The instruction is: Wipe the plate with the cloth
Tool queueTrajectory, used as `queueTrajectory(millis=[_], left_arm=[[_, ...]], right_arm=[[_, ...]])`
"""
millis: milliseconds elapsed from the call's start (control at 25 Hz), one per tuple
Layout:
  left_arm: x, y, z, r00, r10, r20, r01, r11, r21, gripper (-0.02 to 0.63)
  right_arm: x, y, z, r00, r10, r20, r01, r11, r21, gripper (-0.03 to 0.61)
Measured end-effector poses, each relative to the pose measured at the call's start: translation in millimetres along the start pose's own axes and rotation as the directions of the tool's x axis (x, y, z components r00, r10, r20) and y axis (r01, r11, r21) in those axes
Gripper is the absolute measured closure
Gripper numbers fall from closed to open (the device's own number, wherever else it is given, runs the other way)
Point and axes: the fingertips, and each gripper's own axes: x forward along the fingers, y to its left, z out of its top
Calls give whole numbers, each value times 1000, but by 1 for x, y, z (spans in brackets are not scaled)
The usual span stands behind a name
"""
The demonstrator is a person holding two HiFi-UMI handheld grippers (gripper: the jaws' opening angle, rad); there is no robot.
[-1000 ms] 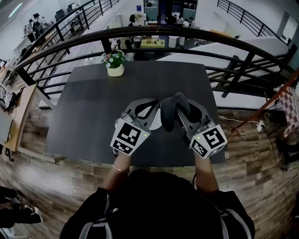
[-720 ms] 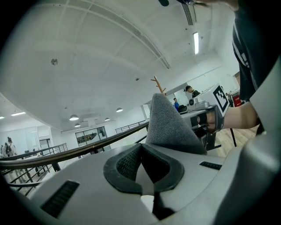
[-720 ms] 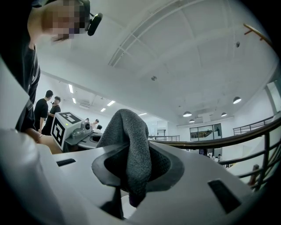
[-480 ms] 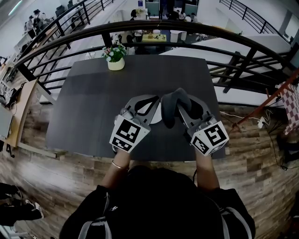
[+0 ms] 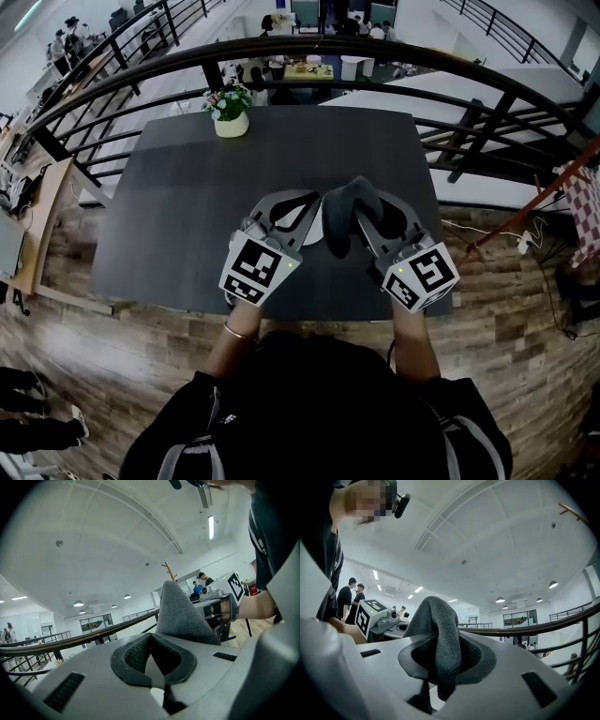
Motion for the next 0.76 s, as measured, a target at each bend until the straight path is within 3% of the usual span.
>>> queueTrajectory(millis=[760], left_arm=[[5,0,-7,1000,-1,-13,1,1000,-5,606]], right_arm=[[2,-5,-8,1000,-2,-13,2,1000,9,499]])
